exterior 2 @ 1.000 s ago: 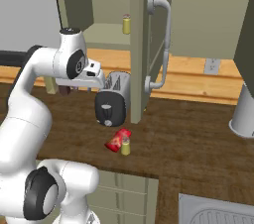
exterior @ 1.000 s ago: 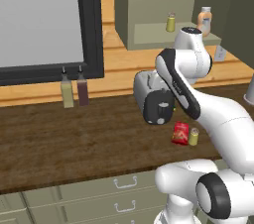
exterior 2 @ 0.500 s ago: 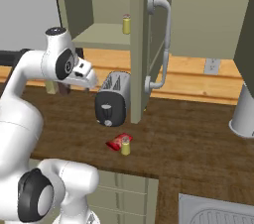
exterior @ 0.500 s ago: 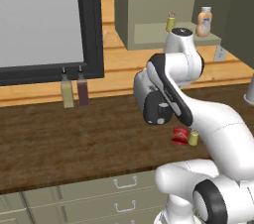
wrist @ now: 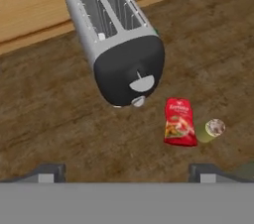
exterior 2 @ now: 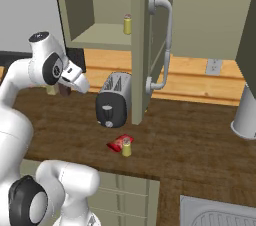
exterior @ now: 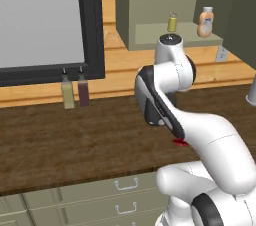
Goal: Put the shaker and condiment bottle from the counter next to their counterparts in the cabinet.
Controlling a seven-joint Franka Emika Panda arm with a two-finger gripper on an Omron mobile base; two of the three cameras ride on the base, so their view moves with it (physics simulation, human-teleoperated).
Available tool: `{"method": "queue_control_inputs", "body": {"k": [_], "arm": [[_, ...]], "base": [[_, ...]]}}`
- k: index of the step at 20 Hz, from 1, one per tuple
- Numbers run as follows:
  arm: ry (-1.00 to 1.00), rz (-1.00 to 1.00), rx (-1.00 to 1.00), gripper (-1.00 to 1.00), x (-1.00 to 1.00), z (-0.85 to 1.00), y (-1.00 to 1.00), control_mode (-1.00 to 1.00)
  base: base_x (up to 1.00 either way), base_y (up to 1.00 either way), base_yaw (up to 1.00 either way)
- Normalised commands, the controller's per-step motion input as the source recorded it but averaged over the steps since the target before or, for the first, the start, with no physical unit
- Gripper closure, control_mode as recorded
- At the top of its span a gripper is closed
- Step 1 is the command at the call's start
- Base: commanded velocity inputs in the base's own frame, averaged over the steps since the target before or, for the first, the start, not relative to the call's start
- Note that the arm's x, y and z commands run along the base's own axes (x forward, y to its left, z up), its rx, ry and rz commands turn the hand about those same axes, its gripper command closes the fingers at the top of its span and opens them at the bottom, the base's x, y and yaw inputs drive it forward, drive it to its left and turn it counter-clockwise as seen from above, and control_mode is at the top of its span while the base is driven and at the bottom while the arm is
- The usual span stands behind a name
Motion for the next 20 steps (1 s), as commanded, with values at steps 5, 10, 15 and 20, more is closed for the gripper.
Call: {"method": "queue_control_inputs", "body": {"k": [5,10,15,20], "arm": [[0.0,-0.37,-0.08,-1.0,0.0,0.0,0.0,-1.0],[0.0,-0.42,-0.11,-1.0,0.0,0.0,0.0,-1.0],[-0.01,-0.41,-0.1,-1.0,0.0,0.0,0.03,-1.0],[-0.02,-0.41,-0.07,-1.0,0.0,0.0,0.0,-1.0]], "base": [[0.0,0.0,0.0],[0.0,0.0,0.0],[0.0,0.0,0.0],[0.0,0.0,0.0]]}}
